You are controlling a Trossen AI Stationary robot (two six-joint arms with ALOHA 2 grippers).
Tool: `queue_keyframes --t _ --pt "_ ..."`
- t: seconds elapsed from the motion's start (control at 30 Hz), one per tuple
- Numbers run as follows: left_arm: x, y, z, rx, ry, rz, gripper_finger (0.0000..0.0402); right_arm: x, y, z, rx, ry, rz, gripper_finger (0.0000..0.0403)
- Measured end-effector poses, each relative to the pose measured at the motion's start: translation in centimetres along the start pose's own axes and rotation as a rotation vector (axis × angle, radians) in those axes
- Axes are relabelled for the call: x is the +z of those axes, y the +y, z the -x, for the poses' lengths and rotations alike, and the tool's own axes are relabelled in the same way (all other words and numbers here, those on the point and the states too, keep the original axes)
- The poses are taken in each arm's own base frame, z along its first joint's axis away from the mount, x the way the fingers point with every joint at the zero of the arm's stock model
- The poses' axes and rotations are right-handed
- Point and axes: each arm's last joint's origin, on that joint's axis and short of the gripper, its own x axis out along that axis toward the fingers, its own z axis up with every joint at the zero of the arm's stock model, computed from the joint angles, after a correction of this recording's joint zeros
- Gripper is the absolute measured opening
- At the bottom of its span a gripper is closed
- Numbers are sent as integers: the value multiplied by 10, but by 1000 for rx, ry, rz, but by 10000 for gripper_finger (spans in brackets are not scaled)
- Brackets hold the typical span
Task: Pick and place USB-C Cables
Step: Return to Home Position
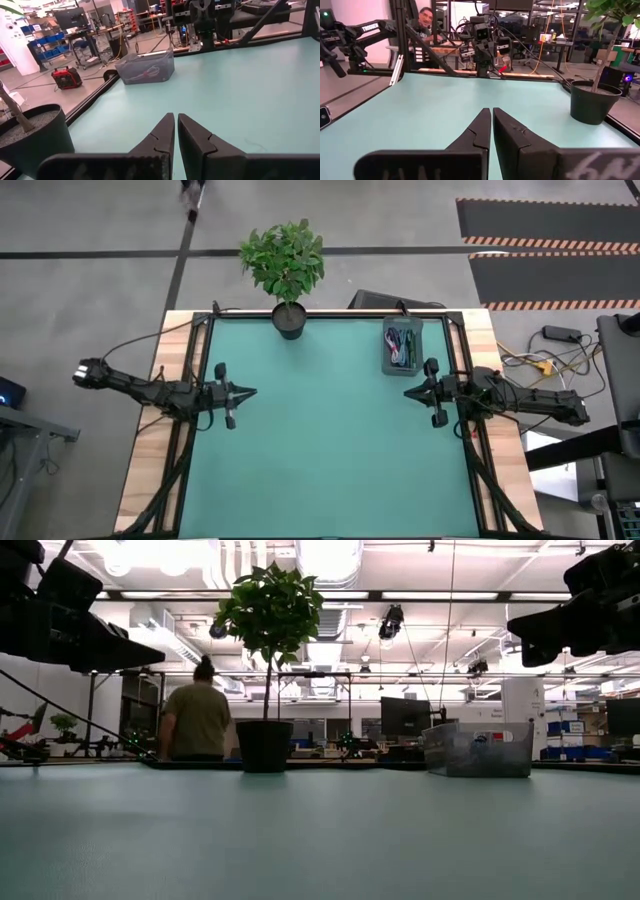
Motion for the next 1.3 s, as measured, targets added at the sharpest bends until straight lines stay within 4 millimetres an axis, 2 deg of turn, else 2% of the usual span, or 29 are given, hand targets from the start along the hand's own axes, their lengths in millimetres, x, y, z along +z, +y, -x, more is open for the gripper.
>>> queue_keyframes --t 1.3 --pt "-5 -3 -3 -7 52 -31 8 0 0 0 0 0 0 9"
